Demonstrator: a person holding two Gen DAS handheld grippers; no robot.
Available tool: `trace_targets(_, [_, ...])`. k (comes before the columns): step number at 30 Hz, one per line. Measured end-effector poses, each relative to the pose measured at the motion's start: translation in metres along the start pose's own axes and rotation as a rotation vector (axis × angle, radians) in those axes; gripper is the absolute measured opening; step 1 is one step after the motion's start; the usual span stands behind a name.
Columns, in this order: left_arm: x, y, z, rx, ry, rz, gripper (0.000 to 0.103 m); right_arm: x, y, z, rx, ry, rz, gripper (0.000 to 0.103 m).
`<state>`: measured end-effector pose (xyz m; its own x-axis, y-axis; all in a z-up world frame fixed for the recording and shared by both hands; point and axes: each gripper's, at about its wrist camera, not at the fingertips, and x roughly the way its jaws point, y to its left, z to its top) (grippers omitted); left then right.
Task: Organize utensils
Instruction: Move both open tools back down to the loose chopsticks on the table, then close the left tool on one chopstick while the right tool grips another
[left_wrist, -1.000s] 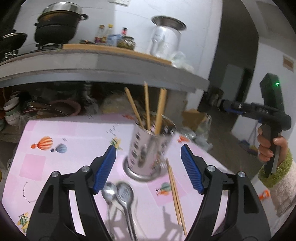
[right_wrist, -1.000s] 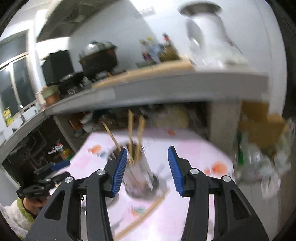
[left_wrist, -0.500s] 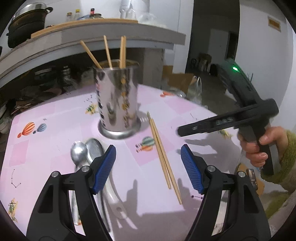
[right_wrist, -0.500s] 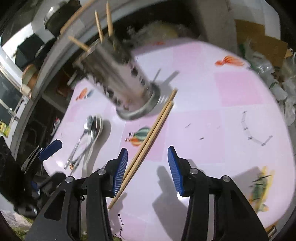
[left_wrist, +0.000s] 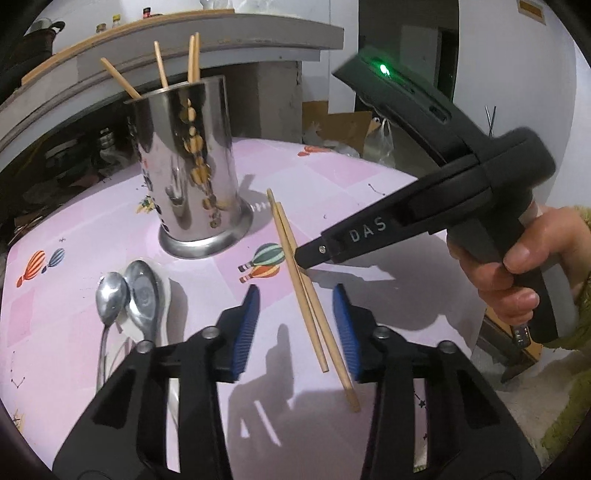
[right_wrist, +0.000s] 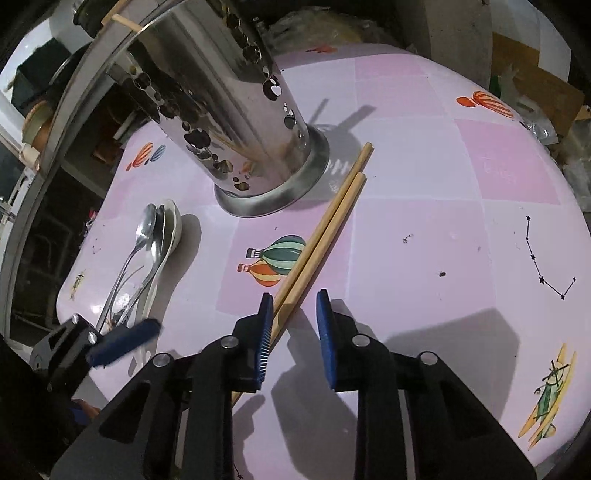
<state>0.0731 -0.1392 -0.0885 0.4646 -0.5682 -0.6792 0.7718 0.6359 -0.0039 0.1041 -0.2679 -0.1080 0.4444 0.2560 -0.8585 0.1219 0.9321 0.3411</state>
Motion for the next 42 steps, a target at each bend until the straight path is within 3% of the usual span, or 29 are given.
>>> trace_targets(5, [0.016, 0.001, -0.001, 0.002, 0.042, -0.002, 0.020, 0.006, 0.004, 0.001, -0.016, 0.013, -0.033, 0.019])
trace_targets(14, [0.033, -0.006, -0.003, 0.008, 0.086, -0.008, 0.014, 0.009, 0.007, 0.003, -0.033, 0.018, -0.047, 0.018])
trace_targets(42, [0.069, 0.002, 0.003, -0.031, 0.166, -0.003, 0.011, 0.003, -0.028, 0.009, -0.001, 0.030, -0.096, 0.017])
